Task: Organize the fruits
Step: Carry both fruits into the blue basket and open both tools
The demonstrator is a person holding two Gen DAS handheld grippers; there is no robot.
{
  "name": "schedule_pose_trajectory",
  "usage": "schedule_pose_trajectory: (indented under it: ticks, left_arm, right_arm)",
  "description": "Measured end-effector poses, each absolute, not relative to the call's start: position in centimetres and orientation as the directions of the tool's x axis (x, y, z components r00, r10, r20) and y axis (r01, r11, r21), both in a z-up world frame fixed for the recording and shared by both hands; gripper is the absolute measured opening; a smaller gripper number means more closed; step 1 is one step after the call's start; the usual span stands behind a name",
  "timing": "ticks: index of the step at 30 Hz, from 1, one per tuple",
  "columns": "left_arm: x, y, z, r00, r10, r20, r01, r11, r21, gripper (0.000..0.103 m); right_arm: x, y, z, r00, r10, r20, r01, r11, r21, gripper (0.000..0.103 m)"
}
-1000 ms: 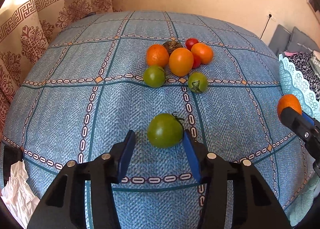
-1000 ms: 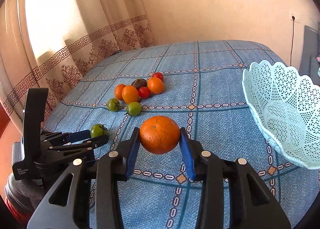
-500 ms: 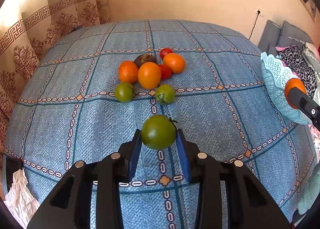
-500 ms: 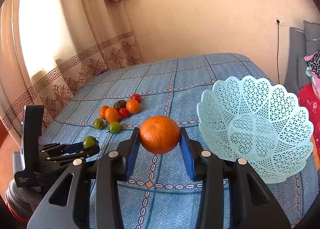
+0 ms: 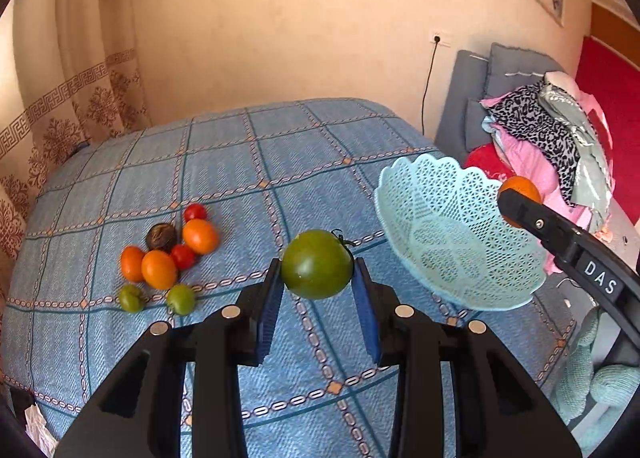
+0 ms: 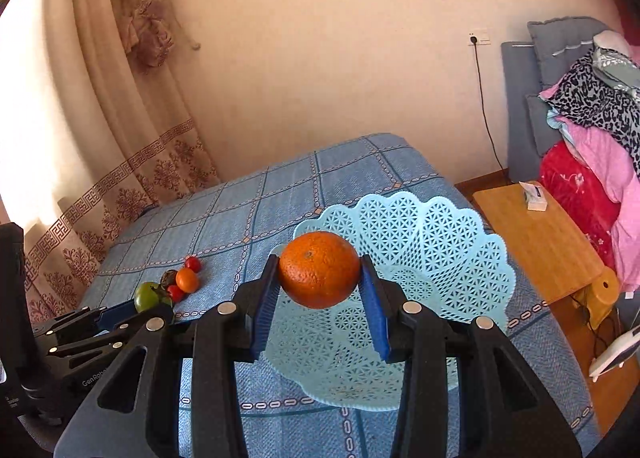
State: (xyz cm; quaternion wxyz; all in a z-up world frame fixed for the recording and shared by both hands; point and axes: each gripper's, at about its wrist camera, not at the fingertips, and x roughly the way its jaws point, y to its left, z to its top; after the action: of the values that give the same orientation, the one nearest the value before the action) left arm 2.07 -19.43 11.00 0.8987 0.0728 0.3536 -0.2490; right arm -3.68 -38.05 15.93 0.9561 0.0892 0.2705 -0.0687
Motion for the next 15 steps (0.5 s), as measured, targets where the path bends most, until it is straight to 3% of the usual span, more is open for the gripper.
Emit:
schedule_pose_trajectory:
  ticks: [6, 15]
  left_arm:
    - [2.2, -23.9, 11.9, 0.603, -0.466, -0.648, 0.574, 0.817, -0.053, 0.035]
    - [3.0, -28.4, 9.9, 0.511, -0.507, -0.694, 0.638, 0.765, -0.089, 0.035]
  right_arm:
    - [-4.2, -39.7, 16.5, 0.841, -0.152, -0.520, 0.242, 0.964, 0.111, 0.041]
    - [-3.4, -41.3, 15.2, 0.797, -0.215, -0.565, 0.312, 0.947, 0.080, 0.041]
